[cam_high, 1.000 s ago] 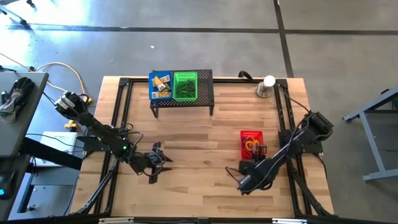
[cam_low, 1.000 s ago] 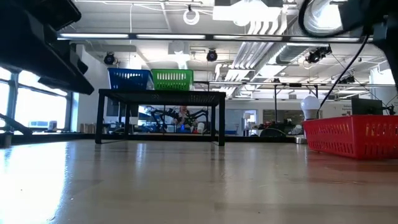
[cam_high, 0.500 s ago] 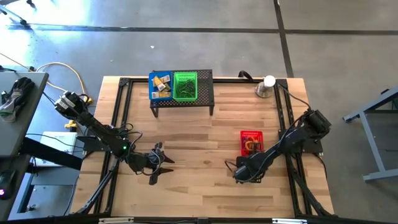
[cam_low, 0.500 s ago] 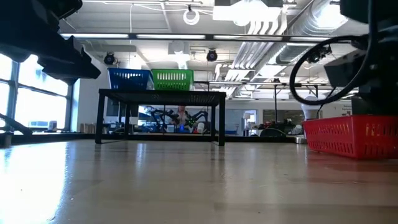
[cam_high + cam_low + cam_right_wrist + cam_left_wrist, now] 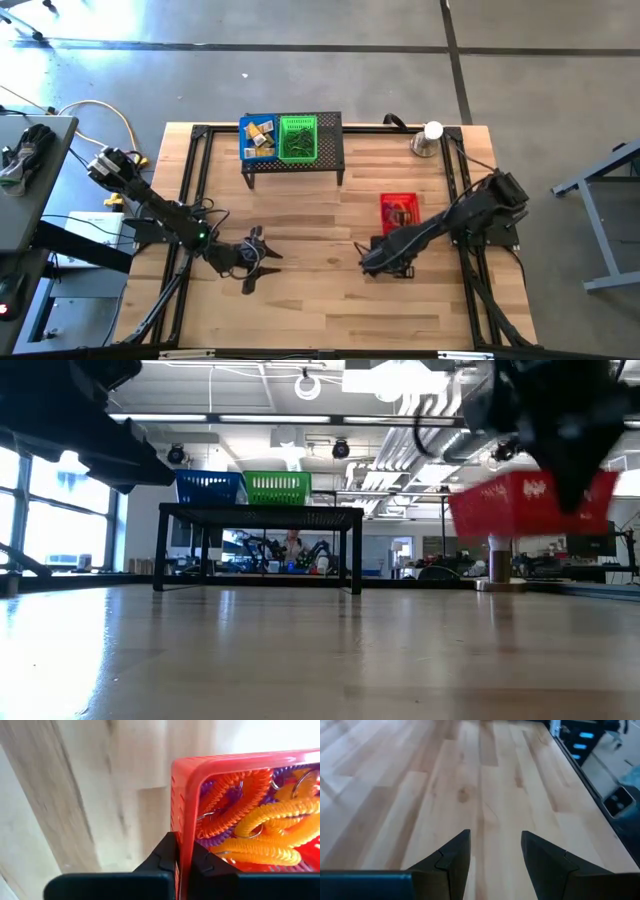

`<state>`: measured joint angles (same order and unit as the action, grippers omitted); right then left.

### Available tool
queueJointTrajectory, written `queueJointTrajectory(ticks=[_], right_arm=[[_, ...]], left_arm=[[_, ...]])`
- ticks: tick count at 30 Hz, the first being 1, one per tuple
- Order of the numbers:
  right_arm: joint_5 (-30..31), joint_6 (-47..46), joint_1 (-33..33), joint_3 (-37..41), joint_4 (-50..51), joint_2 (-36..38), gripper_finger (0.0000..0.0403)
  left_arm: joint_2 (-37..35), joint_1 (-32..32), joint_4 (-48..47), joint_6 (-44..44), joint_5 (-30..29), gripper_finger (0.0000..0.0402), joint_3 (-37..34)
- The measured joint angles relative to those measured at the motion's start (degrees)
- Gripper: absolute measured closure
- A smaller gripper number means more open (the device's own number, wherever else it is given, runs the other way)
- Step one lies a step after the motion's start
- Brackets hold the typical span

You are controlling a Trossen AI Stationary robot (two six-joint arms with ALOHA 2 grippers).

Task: Pick & Place Office Desk Supplies
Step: Put the red bin on the shelf

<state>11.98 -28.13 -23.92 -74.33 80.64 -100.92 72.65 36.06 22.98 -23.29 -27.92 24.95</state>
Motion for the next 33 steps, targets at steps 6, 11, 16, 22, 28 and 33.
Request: queueJointTrajectory(ticks=[6,11,16,22,28,33], right_arm=[[10.82,14.25,6.65,-15.07,4.72,0.00,0.0401],[15.57,27.87,16.78,-22.61,-1.27,-0.33,0.0401],[14.48,42.20,26.10,-24.93,-11.58,-2.16,0.0401],[11.53,50.66,32.37,-30.25,-17.03,-9.81,0.0401],[11.26,52.15,35.40,-36.35,-14.45,-16.61,0.0401],[9.43,53.02,35.16,-39.58,-14.74,-18.56,0.0401]], left_arm=[[-2.28,-2.74,-0.26,2.47,-0.01,0.0231,0.00],[-6.62,-3.36,-1.43,6.23,-0.04,0.0231,0.00],[-12.82,-3.39,-6.79,7.38,-0.81,0.0231,0.04],[-19.24,-5.02,-15.01,8.45,-1.49,0.0231,0.07],[-21.48,-6.90,-18.61,8.59,-1.52,0.0231,0.09],[-21.34,-7.74,-19.23,9.57,-1.46,0.0231,0.09]])
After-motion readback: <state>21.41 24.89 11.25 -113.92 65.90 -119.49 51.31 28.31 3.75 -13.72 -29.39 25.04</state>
